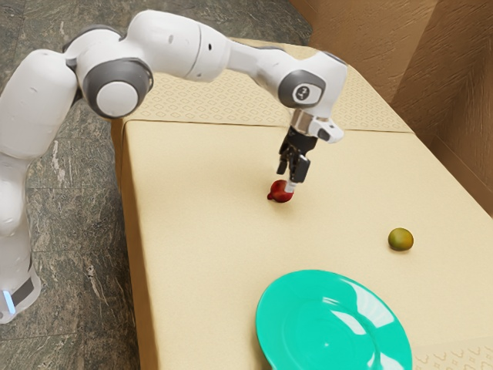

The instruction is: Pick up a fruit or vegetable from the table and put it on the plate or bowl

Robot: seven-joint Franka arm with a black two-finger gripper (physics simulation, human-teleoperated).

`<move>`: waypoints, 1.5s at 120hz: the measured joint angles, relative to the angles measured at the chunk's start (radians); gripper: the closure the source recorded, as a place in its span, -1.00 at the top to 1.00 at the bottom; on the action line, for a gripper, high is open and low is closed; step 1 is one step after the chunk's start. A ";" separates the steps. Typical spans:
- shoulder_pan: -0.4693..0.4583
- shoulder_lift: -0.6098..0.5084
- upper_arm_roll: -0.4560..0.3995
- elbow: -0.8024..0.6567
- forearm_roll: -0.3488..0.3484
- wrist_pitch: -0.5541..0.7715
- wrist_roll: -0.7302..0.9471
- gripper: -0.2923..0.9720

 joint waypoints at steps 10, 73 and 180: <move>0.011 0.018 -0.002 0.008 -0.001 0.000 0.006 0.53; 0.022 0.095 -0.008 0.036 -0.041 0.003 0.026 0.06; -0.534 -0.016 -0.018 0.072 -0.034 0.036 0.027 -0.04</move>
